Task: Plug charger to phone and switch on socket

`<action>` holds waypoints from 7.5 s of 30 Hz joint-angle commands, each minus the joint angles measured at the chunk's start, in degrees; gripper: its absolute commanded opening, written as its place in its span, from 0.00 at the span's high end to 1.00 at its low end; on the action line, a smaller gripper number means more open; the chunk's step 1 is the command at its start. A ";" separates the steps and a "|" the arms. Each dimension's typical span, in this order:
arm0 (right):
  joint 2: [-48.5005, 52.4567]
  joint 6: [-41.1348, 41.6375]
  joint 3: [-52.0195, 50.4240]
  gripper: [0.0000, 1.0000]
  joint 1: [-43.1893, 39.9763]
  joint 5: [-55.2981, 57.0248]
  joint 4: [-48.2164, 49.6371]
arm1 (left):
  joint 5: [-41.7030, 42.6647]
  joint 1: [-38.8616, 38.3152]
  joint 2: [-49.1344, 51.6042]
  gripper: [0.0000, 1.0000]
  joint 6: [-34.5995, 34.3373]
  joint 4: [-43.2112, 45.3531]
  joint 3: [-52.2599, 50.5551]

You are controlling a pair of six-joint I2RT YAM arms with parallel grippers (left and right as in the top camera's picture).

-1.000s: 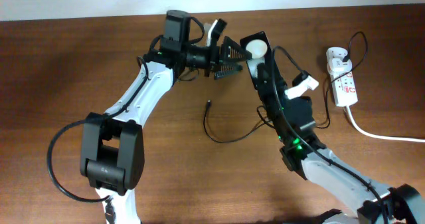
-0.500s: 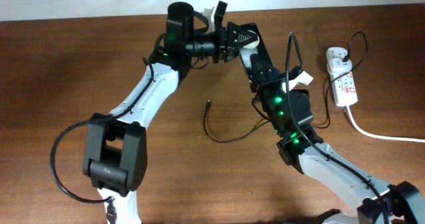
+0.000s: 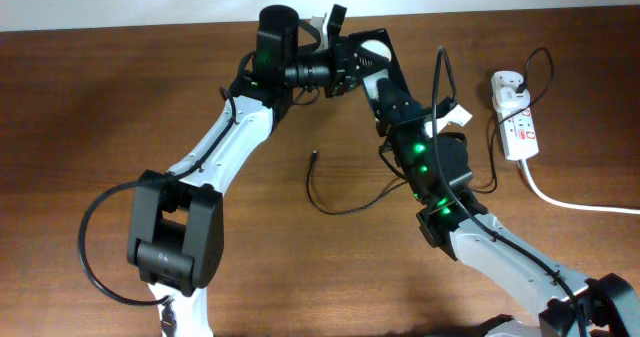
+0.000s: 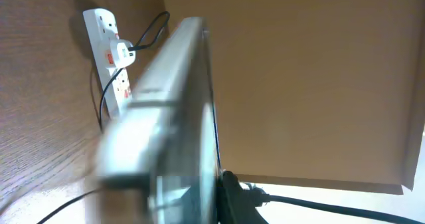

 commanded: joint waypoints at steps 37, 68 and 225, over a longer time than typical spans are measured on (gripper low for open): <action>30.64 -65.88 53.24 0.01 5.38 -19.65 -90.82 | 16.92 35.80 0.28 1.00 15.26 -17.42 0.57; 42.66 -78.31 55.93 0.96 3.32 -37.79 -85.79 | 18.08 37.16 0.28 1.00 22.34 -22.95 0.48; -1.38 -67.12 18.29 0.96 -8.81 -56.96 -58.82 | 16.83 11.26 0.31 1.00 14.38 -9.84 0.48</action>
